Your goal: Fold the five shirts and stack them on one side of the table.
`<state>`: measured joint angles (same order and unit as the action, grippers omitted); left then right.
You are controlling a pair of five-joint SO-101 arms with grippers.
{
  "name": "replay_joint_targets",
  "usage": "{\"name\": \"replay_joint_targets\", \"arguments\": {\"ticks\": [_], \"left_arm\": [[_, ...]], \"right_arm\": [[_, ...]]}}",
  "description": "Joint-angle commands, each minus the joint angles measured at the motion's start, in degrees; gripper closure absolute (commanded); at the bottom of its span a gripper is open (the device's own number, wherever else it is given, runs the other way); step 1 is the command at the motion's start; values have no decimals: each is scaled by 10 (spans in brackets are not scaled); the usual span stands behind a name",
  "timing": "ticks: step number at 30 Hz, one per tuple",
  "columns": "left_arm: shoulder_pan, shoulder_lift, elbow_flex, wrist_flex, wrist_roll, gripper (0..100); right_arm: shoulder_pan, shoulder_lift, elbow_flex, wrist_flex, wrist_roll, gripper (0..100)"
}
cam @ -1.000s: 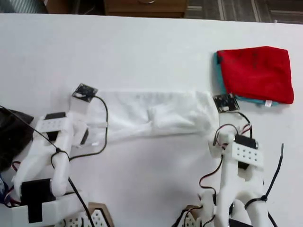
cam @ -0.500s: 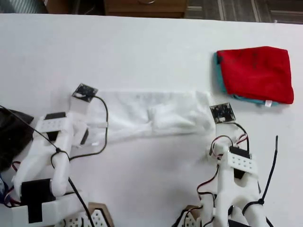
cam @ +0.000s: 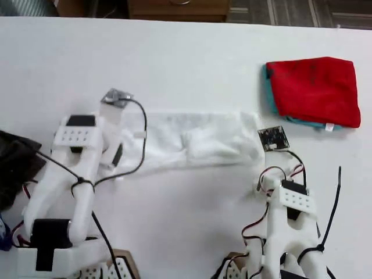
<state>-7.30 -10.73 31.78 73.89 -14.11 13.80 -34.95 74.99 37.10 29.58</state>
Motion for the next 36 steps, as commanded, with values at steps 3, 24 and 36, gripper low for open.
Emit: {"name": "replay_joint_targets", "arguments": {"ticks": [3, 24, 36], "left_arm": [[-36, -9, -153, 67, 54, 902], [-114, 185, -132, -142, 193, 755], [-120, 331, -339, -13, 188, 758]], "right_arm": [[3, -17, 0, -8, -1, 977], [3, -16, -1, -9, -36, 977], [3, -16, -1, -9, -36, 977]]}}
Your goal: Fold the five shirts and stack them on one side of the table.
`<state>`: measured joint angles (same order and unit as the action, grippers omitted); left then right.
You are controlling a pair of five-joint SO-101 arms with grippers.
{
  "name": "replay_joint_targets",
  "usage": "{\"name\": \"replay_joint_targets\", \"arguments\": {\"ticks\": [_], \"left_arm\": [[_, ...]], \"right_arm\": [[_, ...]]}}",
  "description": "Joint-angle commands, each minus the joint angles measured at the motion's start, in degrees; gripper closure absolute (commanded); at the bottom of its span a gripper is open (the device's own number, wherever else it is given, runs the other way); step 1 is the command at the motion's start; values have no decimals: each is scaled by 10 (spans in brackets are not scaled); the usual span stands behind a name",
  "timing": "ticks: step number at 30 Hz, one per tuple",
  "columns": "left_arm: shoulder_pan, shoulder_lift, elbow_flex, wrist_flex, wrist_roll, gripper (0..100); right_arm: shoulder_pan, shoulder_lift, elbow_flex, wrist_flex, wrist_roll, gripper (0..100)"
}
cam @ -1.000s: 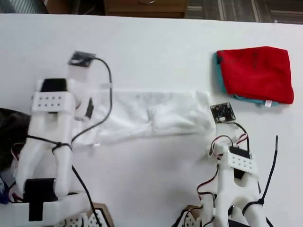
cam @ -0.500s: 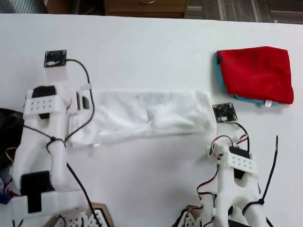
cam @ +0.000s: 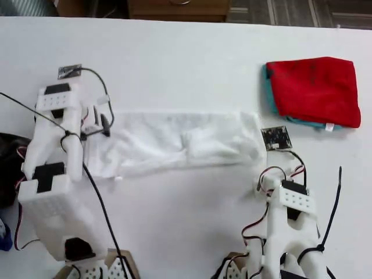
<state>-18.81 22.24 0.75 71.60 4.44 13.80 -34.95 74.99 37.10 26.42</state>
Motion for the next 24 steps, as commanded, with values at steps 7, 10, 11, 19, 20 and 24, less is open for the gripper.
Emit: {"name": "replay_joint_targets", "arguments": {"ticks": [7, 10, 11, 19, 20, 24], "left_arm": [[-19, 39, -29, 12, -26, 759], [-22, 47, -29, 11, -47, 760], [-22, 47, -29, 11, -56, 762], [-27, 54, -22, 10, -79, 801], [-27, 56, -21, 11, -72, 801], [-27, 76, -22, 11, -78, 800]], "right_arm": [[3, -16, -1, -9, -4, 977], [3, -16, -1, -9, -4, 977], [3, -16, -1, -9, -4, 977], [3, -16, -2, -9, -4, 977], [3, -16, -2, -9, -4, 977], [3, -16, -2, -9, -4, 977]]}}
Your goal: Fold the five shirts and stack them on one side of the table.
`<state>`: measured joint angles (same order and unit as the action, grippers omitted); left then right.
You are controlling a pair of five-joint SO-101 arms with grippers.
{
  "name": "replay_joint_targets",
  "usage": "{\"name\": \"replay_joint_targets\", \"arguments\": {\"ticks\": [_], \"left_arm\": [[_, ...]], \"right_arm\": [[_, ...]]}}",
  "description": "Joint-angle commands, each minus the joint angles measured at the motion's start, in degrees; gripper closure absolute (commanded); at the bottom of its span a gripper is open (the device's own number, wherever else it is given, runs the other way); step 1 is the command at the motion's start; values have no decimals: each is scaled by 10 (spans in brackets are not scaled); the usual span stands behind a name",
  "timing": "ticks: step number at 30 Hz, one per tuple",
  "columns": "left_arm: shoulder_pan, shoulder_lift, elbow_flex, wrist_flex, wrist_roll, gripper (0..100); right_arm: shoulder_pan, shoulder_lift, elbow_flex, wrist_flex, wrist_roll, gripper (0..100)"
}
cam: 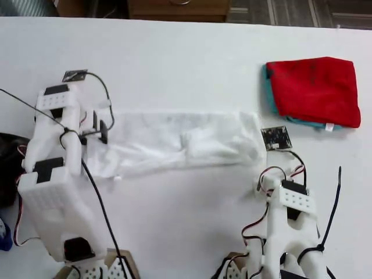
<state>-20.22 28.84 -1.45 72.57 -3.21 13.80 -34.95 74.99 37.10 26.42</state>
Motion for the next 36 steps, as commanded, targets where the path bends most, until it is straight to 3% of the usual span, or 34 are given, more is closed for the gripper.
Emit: {"name": "replay_joint_targets", "arguments": {"ticks": [1, 4, 9, 19, 29, 33, 36], "left_arm": [[-13, 12, 0, 3, -5, 797], [-11, 13, 0, 5, -5, 781], [-4, 12, 0, 5, -6, 622], [8, 19, -66, 77, -20, 620], [10, 76, -66, 87, -18, 621], [9, 107, -109, 123, -19, 697], [8, 128, -158, 157, -21, 886]], "right_arm": [[3, -16, -2, -9, -4, 977], [3, -16, -2, -9, -4, 977], [3, -16, -2, -9, -4, 977], [4, -16, -2, -9, -5, 977], [4, -16, -2, -9, -7, 977], [5, -16, -2, -9, -8, 977], [5, -16, -2, -9, -9, 977]]}}
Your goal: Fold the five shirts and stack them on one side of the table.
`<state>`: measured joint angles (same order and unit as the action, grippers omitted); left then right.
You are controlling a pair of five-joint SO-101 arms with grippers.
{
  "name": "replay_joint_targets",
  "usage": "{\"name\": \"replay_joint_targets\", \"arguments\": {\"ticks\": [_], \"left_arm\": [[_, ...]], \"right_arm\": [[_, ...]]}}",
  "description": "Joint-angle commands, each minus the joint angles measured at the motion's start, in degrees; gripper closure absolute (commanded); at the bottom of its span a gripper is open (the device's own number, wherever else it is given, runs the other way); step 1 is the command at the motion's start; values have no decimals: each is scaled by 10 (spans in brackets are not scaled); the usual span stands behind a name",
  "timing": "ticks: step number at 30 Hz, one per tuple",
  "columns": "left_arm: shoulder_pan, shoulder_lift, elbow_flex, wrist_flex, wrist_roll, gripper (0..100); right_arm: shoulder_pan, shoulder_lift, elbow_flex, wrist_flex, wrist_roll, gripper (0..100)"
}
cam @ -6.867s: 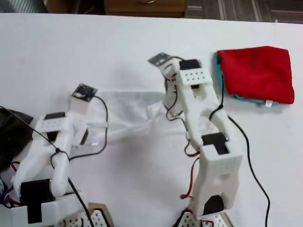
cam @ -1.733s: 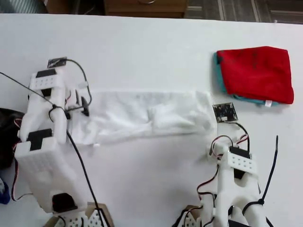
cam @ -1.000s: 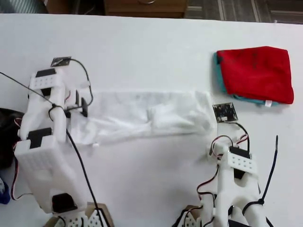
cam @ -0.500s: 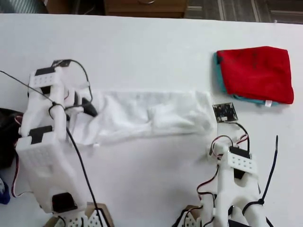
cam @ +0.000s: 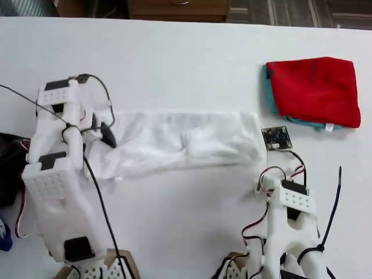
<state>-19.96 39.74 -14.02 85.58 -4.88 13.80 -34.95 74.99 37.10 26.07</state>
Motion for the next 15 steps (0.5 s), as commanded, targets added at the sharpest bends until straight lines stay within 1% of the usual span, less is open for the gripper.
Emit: {"name": "replay_joint_targets", "arguments": {"ticks": [1, 2, 3, 5, 7, 12, 13, 15], "left_arm": [[4, 27, -48, 36, -4, 975], [3, 35, -59, 41, -4, 986], [3, 44, -70, 49, -6, 950], [3, 59, -90, 62, -17, 981], [2, 70, -104, 71, -26, 974], [-44, 76, -138, 76, -31, 976], [-55, 76, -150, 84, -33, 976], [-67, 76, -185, 114, -61, 976]], "right_arm": [[5, -16, -2, -9, -5, 977], [5, -16, -2, -9, -5, 977], [5, -16, -2, -9, -5, 977], [6, -16, -2, -9, -5, 977], [6, -16, -2, -9, -5, 977], [6, -16, -2, -9, -5, 977], [6, -16, -2, -9, -5, 977], [6, -16, -2, -9, -5, 977]]}}
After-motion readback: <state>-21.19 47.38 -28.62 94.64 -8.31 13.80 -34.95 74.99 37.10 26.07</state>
